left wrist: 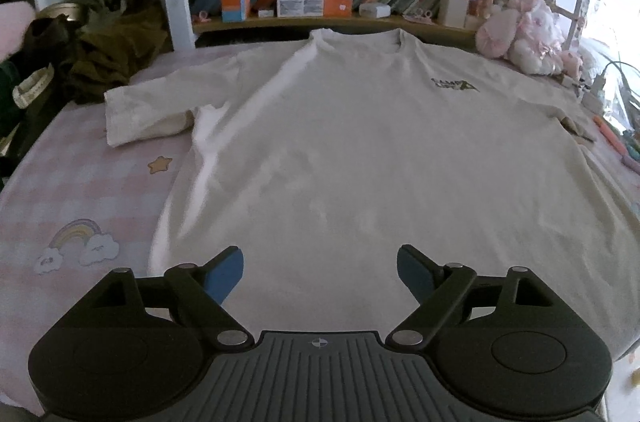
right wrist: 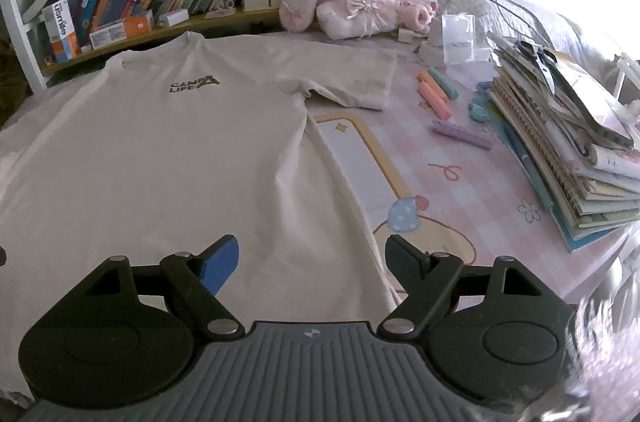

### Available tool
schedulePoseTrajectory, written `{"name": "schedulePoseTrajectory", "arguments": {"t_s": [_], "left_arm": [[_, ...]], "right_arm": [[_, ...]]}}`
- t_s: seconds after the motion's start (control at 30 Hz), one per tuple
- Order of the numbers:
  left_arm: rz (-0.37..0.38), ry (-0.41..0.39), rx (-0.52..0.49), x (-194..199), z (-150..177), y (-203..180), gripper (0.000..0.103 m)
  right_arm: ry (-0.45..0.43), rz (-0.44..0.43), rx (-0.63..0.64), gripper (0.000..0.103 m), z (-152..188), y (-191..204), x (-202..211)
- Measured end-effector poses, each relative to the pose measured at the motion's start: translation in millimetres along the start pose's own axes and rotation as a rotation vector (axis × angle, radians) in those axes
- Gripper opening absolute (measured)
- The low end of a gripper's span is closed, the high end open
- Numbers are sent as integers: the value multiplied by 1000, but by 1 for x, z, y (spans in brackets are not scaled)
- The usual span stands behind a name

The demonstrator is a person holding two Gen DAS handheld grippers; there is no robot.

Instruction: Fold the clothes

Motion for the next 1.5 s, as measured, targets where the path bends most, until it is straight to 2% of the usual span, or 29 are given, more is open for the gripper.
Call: {"name": "schedulePoseTrajectory", "arguments": {"t_s": [0.23, 0.47, 0.77, 0.97, 1.17, 1.5], "left_arm": [[-9, 16, -13, -10, -9, -20, 87], [-50, 36, -24, -24, -29, -53, 87], [-72, 86, -9, -50, -47, -98, 87], [-66, 116, 40, -59, -51, -116, 87], [-79, 90, 45, -53, -51, -129, 87], [-123, 70, 41, -51, -49, -134, 87]], "right_arm": [[13, -14, -11, 80, -11, -16, -18], [32, -57, -32, 81, -34, -43, -52], [65, -107, -76, 81, -66, -81, -97], [73, -150, -112, 81, -89, -101, -121], [64, -194, -138, 79, -111, -115, -145], [59, -190, -168, 73, -136, -125, -177]]}}
Point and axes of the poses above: each gripper's, at about its wrist camera, not at the fingertips, and x roughly against the way its jaws point, y to its left, z to its underside, the point moved 1 cm from there along -x, roughly the way its jaws point, and after that the axes turned 1 degree about z, right-handed, at the moved point
